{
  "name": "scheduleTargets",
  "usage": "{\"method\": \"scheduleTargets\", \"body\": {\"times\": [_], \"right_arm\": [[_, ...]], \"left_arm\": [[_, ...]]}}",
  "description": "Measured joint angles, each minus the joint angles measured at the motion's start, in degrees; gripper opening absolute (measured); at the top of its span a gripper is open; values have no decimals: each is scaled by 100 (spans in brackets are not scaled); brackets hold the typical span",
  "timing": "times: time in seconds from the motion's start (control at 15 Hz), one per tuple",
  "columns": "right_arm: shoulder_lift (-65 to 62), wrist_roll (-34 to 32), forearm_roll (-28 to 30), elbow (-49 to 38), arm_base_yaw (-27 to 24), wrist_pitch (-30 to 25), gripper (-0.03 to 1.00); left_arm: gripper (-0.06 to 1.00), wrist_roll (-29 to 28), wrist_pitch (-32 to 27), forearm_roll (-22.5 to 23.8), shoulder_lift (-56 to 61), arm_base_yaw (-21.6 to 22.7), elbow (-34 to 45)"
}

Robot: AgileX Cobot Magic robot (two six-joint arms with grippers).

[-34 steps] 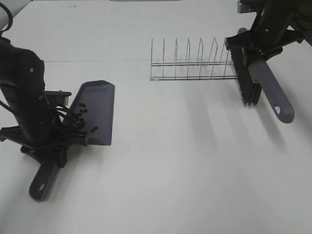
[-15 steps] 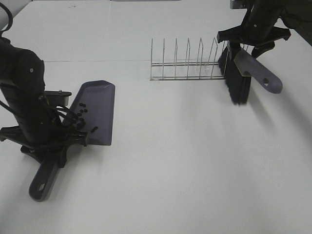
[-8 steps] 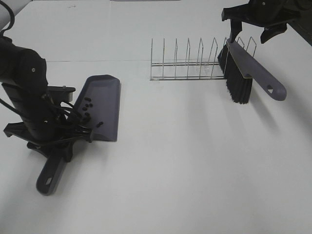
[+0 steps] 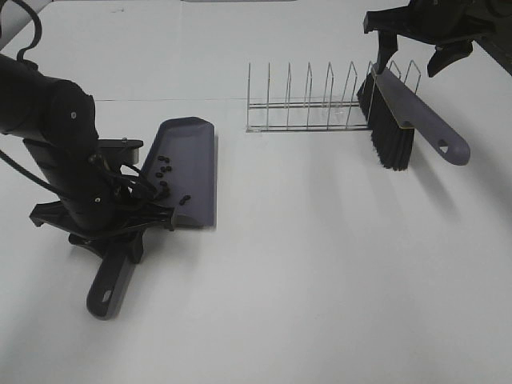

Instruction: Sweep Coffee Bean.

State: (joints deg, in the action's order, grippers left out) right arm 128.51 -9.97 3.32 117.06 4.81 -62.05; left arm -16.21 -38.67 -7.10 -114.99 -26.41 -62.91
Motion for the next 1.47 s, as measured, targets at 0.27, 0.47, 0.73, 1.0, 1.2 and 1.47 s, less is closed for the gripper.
{"method": "scheduleTargets", "body": {"times": [0.27, 0.47, 0.73, 1.0, 1.2, 1.47], "right_arm": [[-6, 52, 0, 0, 0, -298, 65], [-126, 52, 0, 0, 0, -430, 65], [-556, 57, -23, 0, 0, -613, 65], [-928, 275, -195, -74, 0, -756, 65], [-1610, 527, -401, -1077, 0, -756, 65], [-2538, 647, -401, -2492, 0, -762, 65]], "left_arm": [[37, 0, -11, -115, 0, 0, 0], [60, 0, -63, -138, 6, 0, 0], [62, 0, -309, -103, 269, 0, -120], [62, 0, -985, 481, 1140, 0, -647], [62, -292, -1954, 1839, 2418, 0, -762], [62, -372, -2871, 2080, 3684, 0, -596]]}}
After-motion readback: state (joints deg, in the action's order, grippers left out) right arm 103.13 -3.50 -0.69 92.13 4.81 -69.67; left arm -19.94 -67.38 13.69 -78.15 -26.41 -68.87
